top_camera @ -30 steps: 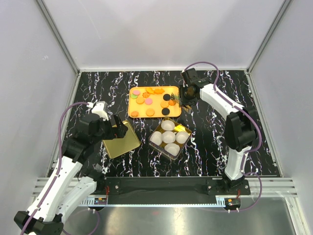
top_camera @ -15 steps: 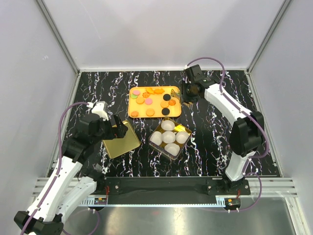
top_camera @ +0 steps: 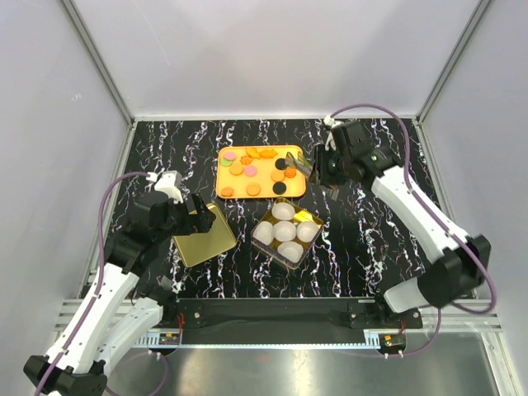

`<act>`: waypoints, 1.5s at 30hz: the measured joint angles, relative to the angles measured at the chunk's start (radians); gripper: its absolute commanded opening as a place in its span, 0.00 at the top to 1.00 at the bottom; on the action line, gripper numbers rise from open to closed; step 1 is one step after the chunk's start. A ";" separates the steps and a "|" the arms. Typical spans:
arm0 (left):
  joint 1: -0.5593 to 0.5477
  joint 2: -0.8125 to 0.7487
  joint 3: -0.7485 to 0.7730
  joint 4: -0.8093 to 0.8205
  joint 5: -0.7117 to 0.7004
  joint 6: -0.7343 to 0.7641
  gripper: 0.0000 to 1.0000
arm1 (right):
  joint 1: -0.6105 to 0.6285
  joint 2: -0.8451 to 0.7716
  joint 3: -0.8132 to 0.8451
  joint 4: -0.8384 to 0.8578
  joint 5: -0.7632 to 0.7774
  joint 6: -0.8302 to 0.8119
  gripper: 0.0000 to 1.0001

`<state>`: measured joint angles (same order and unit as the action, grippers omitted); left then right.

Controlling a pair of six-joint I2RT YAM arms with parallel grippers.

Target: Pack the cookies

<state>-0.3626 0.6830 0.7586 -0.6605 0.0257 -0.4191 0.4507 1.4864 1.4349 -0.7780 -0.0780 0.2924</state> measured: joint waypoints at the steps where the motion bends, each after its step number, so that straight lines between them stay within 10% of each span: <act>1: 0.000 0.000 0.000 0.000 0.000 0.000 0.01 | 0.012 -0.035 -0.021 -0.006 -0.004 0.004 0.63; 15: 0.000 0.014 0.000 0.000 -0.005 0.000 0.01 | 0.193 -0.281 -0.259 -0.074 -0.019 0.086 0.63; 45: 0.000 0.014 0.000 0.000 -0.005 -0.001 0.01 | 0.226 -0.211 -0.352 0.014 0.017 0.121 0.51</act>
<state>-0.3626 0.6975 0.7586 -0.6609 0.0204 -0.4198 0.6769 1.2755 1.0824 -0.7639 -0.0612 0.4129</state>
